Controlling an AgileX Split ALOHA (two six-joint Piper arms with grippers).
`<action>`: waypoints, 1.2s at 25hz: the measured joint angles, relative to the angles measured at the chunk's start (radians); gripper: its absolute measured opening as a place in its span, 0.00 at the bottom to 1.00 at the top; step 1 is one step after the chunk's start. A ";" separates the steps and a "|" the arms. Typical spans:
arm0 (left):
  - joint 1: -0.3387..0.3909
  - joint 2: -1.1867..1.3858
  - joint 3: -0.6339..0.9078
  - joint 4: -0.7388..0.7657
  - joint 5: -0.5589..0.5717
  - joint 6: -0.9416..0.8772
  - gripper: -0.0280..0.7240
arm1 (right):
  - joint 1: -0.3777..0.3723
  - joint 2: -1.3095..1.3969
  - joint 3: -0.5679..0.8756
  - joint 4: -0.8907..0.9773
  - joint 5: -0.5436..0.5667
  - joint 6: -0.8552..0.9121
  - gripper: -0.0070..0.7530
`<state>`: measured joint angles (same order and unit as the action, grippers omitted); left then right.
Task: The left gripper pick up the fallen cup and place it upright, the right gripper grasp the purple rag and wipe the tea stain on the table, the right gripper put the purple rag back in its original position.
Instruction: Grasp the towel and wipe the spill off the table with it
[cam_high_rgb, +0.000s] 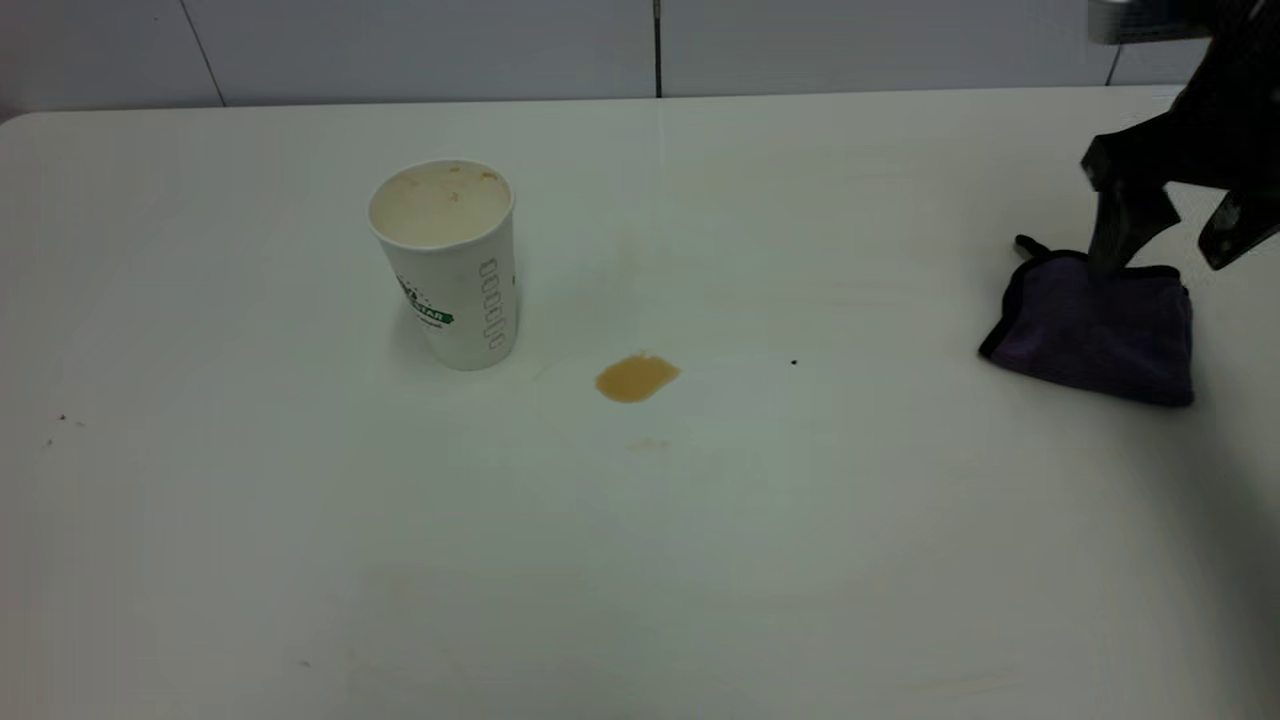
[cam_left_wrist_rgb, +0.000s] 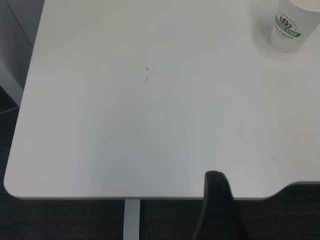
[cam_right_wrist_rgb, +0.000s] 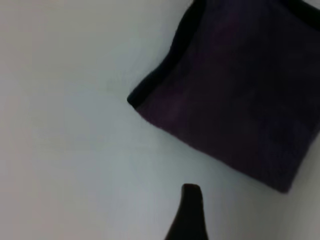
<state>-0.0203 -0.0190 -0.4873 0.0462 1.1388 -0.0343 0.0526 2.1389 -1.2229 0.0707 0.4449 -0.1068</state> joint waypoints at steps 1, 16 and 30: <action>0.000 0.000 0.000 0.000 0.000 0.000 0.76 | 0.001 0.033 -0.031 0.000 0.009 -0.001 0.97; 0.000 0.000 0.000 0.000 -0.001 0.000 0.76 | 0.000 0.352 -0.355 -0.035 0.114 -0.005 0.95; 0.000 0.000 0.000 0.000 -0.001 0.000 0.76 | -0.023 0.383 -0.387 0.109 0.142 -0.071 0.14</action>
<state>-0.0203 -0.0190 -0.4873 0.0462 1.1380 -0.0343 0.0298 2.5224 -1.6103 0.1797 0.5866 -0.1778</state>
